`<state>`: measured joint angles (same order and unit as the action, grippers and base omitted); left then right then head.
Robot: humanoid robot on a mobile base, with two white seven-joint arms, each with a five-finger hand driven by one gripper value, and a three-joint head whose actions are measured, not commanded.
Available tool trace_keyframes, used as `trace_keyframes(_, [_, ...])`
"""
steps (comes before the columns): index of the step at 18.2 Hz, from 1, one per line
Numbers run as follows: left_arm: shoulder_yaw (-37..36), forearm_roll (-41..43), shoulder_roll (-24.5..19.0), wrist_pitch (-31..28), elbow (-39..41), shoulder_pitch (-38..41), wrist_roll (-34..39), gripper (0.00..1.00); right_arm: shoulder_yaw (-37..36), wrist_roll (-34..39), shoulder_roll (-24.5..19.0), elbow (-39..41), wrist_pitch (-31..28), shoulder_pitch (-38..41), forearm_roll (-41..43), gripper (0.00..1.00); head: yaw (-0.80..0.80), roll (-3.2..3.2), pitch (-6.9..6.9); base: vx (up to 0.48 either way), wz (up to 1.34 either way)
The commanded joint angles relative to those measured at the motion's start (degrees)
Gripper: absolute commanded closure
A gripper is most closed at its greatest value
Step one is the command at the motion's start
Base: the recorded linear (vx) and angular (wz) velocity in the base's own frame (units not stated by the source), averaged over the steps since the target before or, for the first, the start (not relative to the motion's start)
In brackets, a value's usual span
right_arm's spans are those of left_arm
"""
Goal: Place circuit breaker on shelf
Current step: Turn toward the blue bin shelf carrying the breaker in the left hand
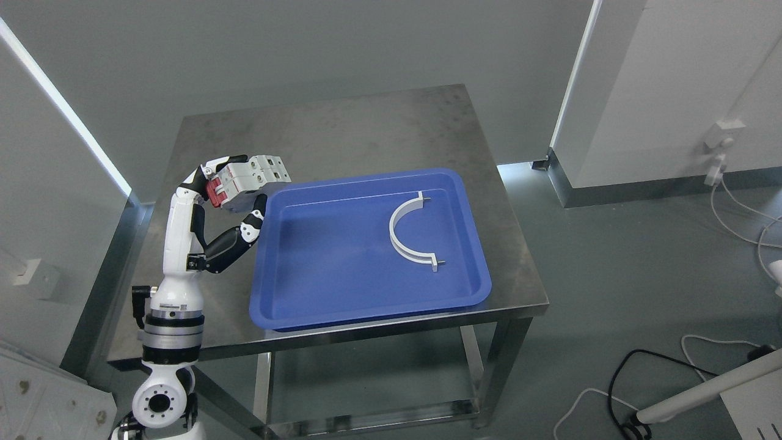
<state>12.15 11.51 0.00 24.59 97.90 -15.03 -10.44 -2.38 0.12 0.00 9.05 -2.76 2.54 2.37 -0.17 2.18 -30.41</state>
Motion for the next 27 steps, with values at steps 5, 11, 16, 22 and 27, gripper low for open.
trace_keyframes(5, [0.2,0.0,-1.0,-0.2,0.0,0.1,-0.1,0.89,0.0,-0.3,1.0,0.0,0.0,0.0,0.0,0.00,0.00,0.00,0.00,0.000,0.00])
trace_keyframes(11, [0.5,-0.3,-1.0,-0.2,0.0,0.3,-0.1,0.88,0.0,-0.3,1.0,0.0,0.0,0.0,0.0,0.00,0.00,0.00,0.00,-0.019,0.00])
trace_keyframes(16, [0.6,-0.4,-1.0,-0.2,0.0,0.4,-0.1,0.88,0.0,-0.3,1.0,0.0,0.0,0.0,0.0,0.00,0.00,0.00,0.00,-0.165,-0.01])
trace_keyframes(22, [0.9,-0.5,-1.0,-0.1,0.0,0.9,-0.1,0.88,0.0,-0.3,1.0,0.0,0.0,0.0,0.0,0.00,0.00,0.00,0.00,-0.260,-0.10])
trace_keyframes(27, [1.6,-0.5,-1.0,0.5,0.0,1.5,-0.1,0.88,0.0,-0.3,1.0,0.0,0.0,0.0,0.0,0.00,0.00,0.00,0.00,-0.254,0.01])
